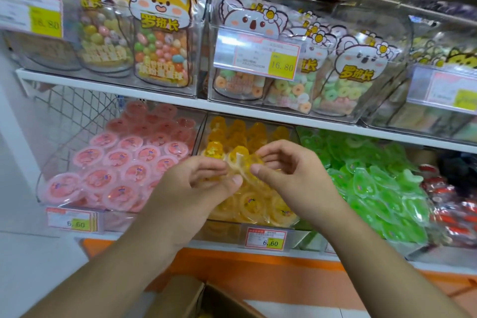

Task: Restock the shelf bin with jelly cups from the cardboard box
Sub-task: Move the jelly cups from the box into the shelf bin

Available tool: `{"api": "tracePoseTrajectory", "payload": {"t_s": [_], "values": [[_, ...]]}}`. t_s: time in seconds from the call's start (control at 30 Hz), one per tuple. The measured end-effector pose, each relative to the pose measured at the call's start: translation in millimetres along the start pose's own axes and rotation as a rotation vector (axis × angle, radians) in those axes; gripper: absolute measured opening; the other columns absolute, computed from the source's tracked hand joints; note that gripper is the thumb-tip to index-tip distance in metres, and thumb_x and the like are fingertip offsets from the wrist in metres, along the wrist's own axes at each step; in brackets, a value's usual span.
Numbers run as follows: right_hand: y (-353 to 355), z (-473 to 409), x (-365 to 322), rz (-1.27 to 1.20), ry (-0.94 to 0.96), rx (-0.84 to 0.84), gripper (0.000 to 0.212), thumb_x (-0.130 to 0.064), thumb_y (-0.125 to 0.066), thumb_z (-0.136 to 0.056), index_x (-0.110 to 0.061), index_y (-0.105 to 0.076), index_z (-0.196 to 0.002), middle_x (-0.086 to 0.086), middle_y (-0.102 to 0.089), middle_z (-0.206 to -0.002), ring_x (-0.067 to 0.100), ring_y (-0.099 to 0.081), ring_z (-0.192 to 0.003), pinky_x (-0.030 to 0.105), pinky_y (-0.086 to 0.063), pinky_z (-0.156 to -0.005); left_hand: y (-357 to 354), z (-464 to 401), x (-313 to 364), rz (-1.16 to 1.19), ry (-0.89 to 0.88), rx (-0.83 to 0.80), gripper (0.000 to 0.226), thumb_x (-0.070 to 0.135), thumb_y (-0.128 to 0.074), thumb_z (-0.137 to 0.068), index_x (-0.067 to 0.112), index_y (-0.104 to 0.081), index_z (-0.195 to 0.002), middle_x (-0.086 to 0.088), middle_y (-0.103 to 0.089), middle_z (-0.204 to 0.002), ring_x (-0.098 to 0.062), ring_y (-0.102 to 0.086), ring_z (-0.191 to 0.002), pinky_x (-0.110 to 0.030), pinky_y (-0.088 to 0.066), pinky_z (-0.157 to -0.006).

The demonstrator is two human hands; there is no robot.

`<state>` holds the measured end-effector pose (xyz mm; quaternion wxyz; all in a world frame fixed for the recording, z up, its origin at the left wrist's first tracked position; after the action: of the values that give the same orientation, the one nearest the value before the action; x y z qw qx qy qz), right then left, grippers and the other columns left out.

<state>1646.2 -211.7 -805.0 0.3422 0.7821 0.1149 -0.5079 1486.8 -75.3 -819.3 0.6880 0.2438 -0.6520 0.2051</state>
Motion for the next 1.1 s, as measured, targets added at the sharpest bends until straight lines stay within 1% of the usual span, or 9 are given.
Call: {"api": "tracePoseTrajectory", "payload": {"t_s": [0.1, 0.17, 0.2, 0.27, 0.37, 0.47, 0.67, 0.87, 1.1], "values": [[12, -13, 20, 0.319, -0.076, 0.169, 0.027, -0.029, -0.087, -0.083, -0.027, -0.067, -0.101, -0.002, -0.069, -0.089, 0.012, -0.066, -0.079, 0.031, -0.058, -0.076, 13, -1, -1, -0.449, -0.173, 0.092, 0.027, 0.042, -0.079, -0.087, 0.044, -0.066, -0.111, 0.030, -0.066, -0.109, 0.014, -0.059, -0.100, -0.009, -0.043, -0.077], [12, -21, 30, 0.486, -0.115, 0.218, 0.029, -0.035, -0.085, -0.084, -0.025, -0.062, -0.099, -0.005, -0.067, -0.085, 0.015, -0.066, -0.079, 0.034, -0.056, -0.074, 17, -1, -5, -0.692, -0.266, 0.078, 0.032, 0.040, -0.073, -0.092, 0.045, -0.059, -0.121, 0.036, -0.050, -0.118, 0.015, -0.048, -0.107, -0.004, -0.037, -0.083], [10, -26, 33, 0.549, -0.117, 0.221, 0.030, -0.036, -0.084, -0.084, -0.024, -0.060, -0.097, -0.005, -0.066, -0.084, 0.018, -0.065, -0.079, 0.035, -0.055, -0.073, 18, -2, -9, -0.768, -0.285, 0.064, 0.037, 0.040, -0.070, -0.094, 0.042, -0.056, -0.129, 0.036, -0.043, -0.125, 0.014, -0.042, -0.114, -0.004, -0.035, -0.090], [5, -35, 37, 0.640, -0.099, 0.209, 0.031, -0.039, -0.082, -0.086, -0.021, -0.057, -0.092, -0.002, -0.064, -0.079, 0.023, -0.062, -0.076, 0.036, -0.050, -0.067, 21, -4, -16, -0.847, -0.277, 0.051, 0.049, 0.045, -0.064, -0.095, 0.036, -0.051, -0.141, 0.030, -0.034, -0.143, 0.005, -0.037, -0.133, -0.016, -0.034, -0.107], [-1, -47, 40, 0.698, -0.071, 0.194, 0.033, -0.042, -0.080, -0.086, -0.019, -0.056, -0.088, 0.000, -0.061, -0.073, 0.023, -0.057, -0.069, 0.033, -0.040, -0.061, 23, -7, -22, -0.858, -0.243, 0.034, 0.059, 0.048, -0.060, -0.096, 0.033, -0.044, -0.150, 0.027, -0.027, -0.155, -0.004, -0.039, -0.140, -0.030, -0.038, -0.114], [-6, -51, 44, 0.715, -0.037, 0.188, 0.032, -0.039, -0.080, -0.088, -0.019, -0.054, -0.089, -0.001, -0.058, -0.070, 0.026, -0.055, -0.068, 0.033, -0.039, -0.060, 25, -10, -24, -0.846, -0.249, 0.032, 0.060, 0.047, -0.060, -0.095, 0.034, -0.043, -0.151, 0.028, -0.028, -0.154, -0.004, -0.040, -0.139, -0.029, -0.038, -0.113], [-5, -48, 46, 0.749, 0.029, 0.205, 0.026, -0.031, -0.078, -0.091, -0.020, -0.054, -0.093, 0.000, -0.058, -0.069, 0.030, -0.059, -0.069, 0.037, -0.047, -0.059, 27, -10, -26, -0.840, -0.247, 0.026, 0.060, 0.046, -0.060, -0.095, 0.036, -0.042, -0.151, 0.028, -0.028, -0.154, -0.003, -0.039, -0.139, -0.028, -0.036, -0.114], [-3, -40, 43, 0.732, 0.033, 0.148, 0.025, -0.028, -0.073, -0.094, -0.019, -0.066, -0.116, 0.006, -0.070, -0.101, 0.028, -0.065, -0.093, 0.032, -0.048, -0.077, 27, -8, -27, -0.851, -0.222, 0.014, 0.063, 0.049, -0.059, -0.096, 0.034, -0.039, -0.155, 0.026, -0.023, -0.162, -0.005, -0.033, -0.147, -0.033, -0.034, -0.120], [0, -32, 37, 0.733, 0.006, 0.076, 0.040, -0.015, -0.068, -0.093, -0.024, -0.067, -0.132, 0.004, -0.070, -0.120, 0.023, -0.064, -0.111, 0.024, -0.045, -0.091, 26, -6, -27, -0.870, -0.211, 0.000, 0.063, 0.051, -0.056, -0.096, 0.035, -0.040, -0.155, 0.025, -0.018, -0.166, -0.007, -0.031, -0.150, -0.037, -0.034, -0.121]]}}
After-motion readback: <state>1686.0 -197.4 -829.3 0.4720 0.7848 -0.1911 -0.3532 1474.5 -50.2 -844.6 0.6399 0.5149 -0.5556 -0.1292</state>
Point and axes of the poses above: each hand's wrist, its own z-axis away from the middle knuckle, its own y-axis out of the back of the hand, x = y × z, the point moved 4 cm from there along -z, towards the middle knuckle
